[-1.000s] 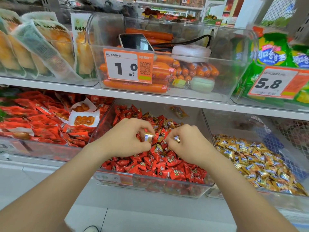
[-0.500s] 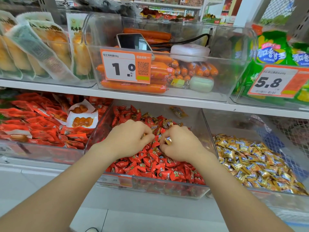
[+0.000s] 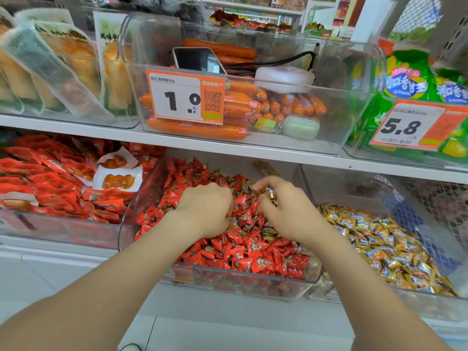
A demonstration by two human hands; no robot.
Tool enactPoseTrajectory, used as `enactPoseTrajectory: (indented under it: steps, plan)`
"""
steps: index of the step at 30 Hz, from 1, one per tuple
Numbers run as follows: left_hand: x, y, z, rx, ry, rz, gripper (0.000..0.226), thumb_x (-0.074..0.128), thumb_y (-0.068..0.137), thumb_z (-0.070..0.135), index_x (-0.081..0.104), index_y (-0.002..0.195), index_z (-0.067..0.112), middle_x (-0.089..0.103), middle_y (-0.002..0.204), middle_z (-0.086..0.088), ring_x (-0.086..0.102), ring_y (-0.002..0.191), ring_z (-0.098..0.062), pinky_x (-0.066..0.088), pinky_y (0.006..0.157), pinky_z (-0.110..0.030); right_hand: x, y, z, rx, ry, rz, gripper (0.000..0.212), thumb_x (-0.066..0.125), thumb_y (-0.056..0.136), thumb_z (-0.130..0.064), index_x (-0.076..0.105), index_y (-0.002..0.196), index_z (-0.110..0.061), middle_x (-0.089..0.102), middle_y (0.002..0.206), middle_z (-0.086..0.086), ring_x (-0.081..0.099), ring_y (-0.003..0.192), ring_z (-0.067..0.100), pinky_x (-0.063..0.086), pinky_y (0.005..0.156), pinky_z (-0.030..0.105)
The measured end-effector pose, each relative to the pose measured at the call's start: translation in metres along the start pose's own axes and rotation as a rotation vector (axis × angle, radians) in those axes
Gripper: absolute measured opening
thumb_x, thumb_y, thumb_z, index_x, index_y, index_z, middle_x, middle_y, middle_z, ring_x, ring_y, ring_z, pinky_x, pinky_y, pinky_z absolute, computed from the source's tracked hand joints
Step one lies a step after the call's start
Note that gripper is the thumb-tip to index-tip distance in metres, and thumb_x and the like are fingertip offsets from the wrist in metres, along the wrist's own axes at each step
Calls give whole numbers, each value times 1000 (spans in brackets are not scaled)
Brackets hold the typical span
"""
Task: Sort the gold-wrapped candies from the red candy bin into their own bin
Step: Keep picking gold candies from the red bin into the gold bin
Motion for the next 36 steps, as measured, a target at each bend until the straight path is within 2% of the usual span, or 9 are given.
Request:
enactPoseTrajectory:
  steps: [3, 5, 11, 16, 20, 23, 30, 33, 36]
  plan:
    - [-1, -7, -12, -4, -152, 20, 13, 57, 92, 34, 70, 90, 32, 70, 90, 8, 69, 85, -23, 45, 63, -31, 4, 5, -1, 35, -39, 39, 21, 50, 98, -26, 70, 98, -33, 64, 59, -3, 49, 42, 13, 49, 48, 31]
    - [-7, -13, -22, -46, -279, 48, 21, 48, 90, 41, 64, 82, 30, 69, 78, 8, 66, 78, -20, 48, 64, -33, 8, 11, -4, 53, -114, 108, 21, 51, 94, -33, 72, 95, -34, 68, 67, -1, 59, 52, 22, 59, 58, 38]
    - [-11, -17, -45, -113, -431, 294, 57, 43, 101, 56, 43, 60, 15, 44, 50, 0, 50, 52, -25, 35, 51, -33, 26, 26, -17, 4, -346, 55, 33, 52, 103, -47, 67, 132, -39, 74, 116, 10, 70, 106, 39, 58, 85, 46]
    - [-8, 0, -56, -94, -455, 318, 41, 60, 81, 43, 44, 63, 10, 36, 52, 0, 33, 52, -23, 45, 52, -40, 24, 33, -11, -91, -573, -182, 47, 53, 105, -51, 49, 151, -41, 65, 139, 9, 64, 122, 36, 54, 94, 48]
    - [-9, 18, -57, -52, -373, 197, 23, 64, 79, 31, 48, 69, 20, 53, 62, -2, 51, 61, -25, 52, 58, -39, 22, 38, -4, -70, -672, -304, 53, 56, 104, -53, 41, 154, -40, 64, 137, 9, 62, 124, 36, 52, 92, 47]
    - [-1, 25, -60, 34, -328, 51, 19, 65, 92, 28, 48, 85, 23, 60, 75, -2, 60, 69, -25, 56, 67, -46, 28, 43, -3, -100, -649, -302, 44, 58, 102, -52, 50, 143, -36, 66, 124, 5, 63, 118, 34, 47, 81, 41]
    - [-4, 7, -68, 123, -351, -99, 23, 65, 93, 64, 61, 90, 42, 59, 65, 3, 48, 56, -9, 37, 55, -33, 32, 45, -2, -161, -596, -315, 53, 53, 101, -62, 46, 150, -42, 65, 136, 0, 56, 129, 28, 51, 90, 45]
    - [-4, 3, -66, 82, -291, -97, 15, 65, 95, 61, 66, 103, 49, 55, 73, 9, 44, 65, -4, 40, 62, -33, 37, 45, -4, -193, -606, -276, 45, 53, 101, -62, 54, 140, -41, 69, 124, 2, 62, 120, 30, 49, 80, 42]
    - [-3, 2, -62, 63, -273, -83, 11, 62, 99, 52, 70, 107, 50, 57, 76, 15, 45, 71, -2, 52, 80, -39, 35, 43, -4, -170, -543, -245, 24, 52, 102, -57, 61, 113, -37, 68, 104, 1, 65, 109, 32, 49, 76, 41]
Point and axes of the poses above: each hand's wrist, its own y-axis towards the middle knuckle, its own x-axis out of the palm, z = x × y, the point moved 2 cm from there along y, towards the middle knuckle
